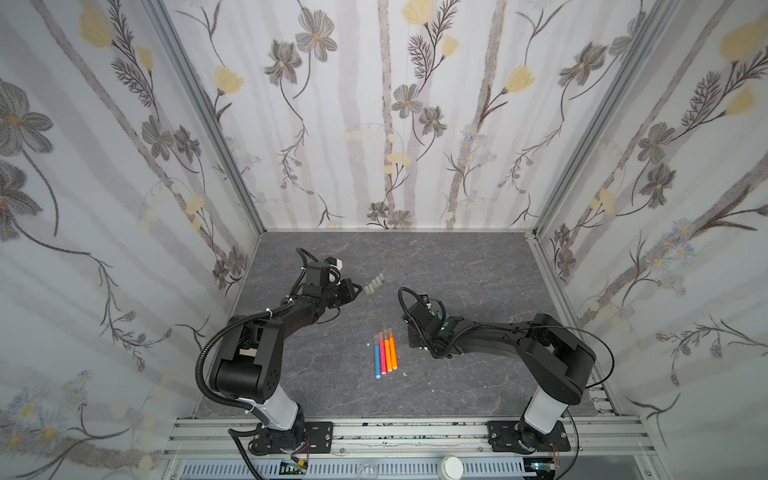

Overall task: Open the pen caps
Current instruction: 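Lay the green highlighter beside the lime one while the left gripper carries the cap, then set the green cap beside the other caps with the left gripper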

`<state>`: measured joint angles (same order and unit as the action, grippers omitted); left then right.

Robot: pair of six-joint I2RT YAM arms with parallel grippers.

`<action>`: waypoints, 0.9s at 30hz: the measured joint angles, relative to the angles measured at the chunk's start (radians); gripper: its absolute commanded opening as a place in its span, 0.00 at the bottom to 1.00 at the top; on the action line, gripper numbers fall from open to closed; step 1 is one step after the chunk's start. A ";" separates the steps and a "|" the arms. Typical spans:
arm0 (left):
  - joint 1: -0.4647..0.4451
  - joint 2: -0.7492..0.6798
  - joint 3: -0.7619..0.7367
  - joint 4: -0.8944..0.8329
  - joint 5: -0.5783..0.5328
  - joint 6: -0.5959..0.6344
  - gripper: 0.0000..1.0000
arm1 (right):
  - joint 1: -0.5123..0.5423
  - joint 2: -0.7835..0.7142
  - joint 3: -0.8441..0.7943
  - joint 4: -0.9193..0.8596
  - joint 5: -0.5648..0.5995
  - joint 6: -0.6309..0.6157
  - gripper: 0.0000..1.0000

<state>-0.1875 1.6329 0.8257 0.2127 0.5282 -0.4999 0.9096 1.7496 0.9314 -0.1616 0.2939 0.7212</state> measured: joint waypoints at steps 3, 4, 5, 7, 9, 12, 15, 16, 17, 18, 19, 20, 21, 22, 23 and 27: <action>0.001 0.006 -0.006 0.000 0.000 0.000 0.00 | 0.001 0.006 0.003 -0.006 0.000 0.000 0.09; 0.001 0.010 -0.009 0.001 0.000 0.000 0.00 | 0.001 0.006 0.004 -0.008 0.000 0.001 0.11; 0.001 0.013 -0.011 0.003 0.000 0.000 0.00 | 0.001 0.007 0.004 -0.010 0.001 0.000 0.11; 0.001 0.022 -0.016 0.008 0.000 0.000 0.00 | 0.001 0.007 0.008 -0.017 0.002 0.000 0.14; 0.001 0.028 -0.022 0.015 0.001 0.000 0.00 | 0.002 0.006 0.013 -0.021 0.004 0.000 0.17; 0.001 0.043 -0.027 0.025 0.002 0.000 0.02 | 0.005 0.005 0.014 -0.023 0.007 0.000 0.24; 0.001 0.066 -0.028 0.037 0.007 0.000 0.03 | 0.009 -0.008 0.017 -0.031 0.020 -0.007 0.26; 0.001 0.074 -0.028 0.039 0.008 -0.001 0.03 | 0.010 -0.013 0.019 -0.032 0.024 -0.008 0.27; 0.001 0.080 -0.029 0.042 0.008 -0.001 0.03 | 0.010 -0.019 0.019 -0.035 0.029 -0.008 0.27; 0.001 0.087 -0.029 0.045 0.010 -0.001 0.03 | 0.010 -0.024 0.021 -0.039 0.032 -0.008 0.27; 0.001 0.092 -0.029 0.045 0.013 -0.002 0.04 | 0.010 -0.028 0.023 -0.044 0.037 -0.008 0.28; 0.001 0.098 -0.029 0.047 0.015 -0.002 0.04 | 0.010 -0.032 0.024 -0.048 0.040 -0.008 0.28; 0.001 0.105 -0.029 0.052 0.015 -0.003 0.04 | 0.010 -0.037 0.025 -0.052 0.047 -0.008 0.28; 0.001 0.111 -0.029 0.056 0.015 -0.005 0.04 | 0.010 -0.045 0.025 -0.057 0.052 -0.010 0.29; 0.001 0.118 -0.029 0.063 0.016 -0.005 0.05 | 0.010 -0.055 0.025 -0.063 0.058 -0.018 0.29; 0.001 0.152 -0.016 0.086 0.018 -0.010 0.07 | 0.010 -0.106 0.025 -0.072 0.084 -0.023 0.30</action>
<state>-0.1867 1.7851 0.8097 0.2985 0.5461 -0.5098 0.9199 1.6432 0.9562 -0.2333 0.3775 0.6979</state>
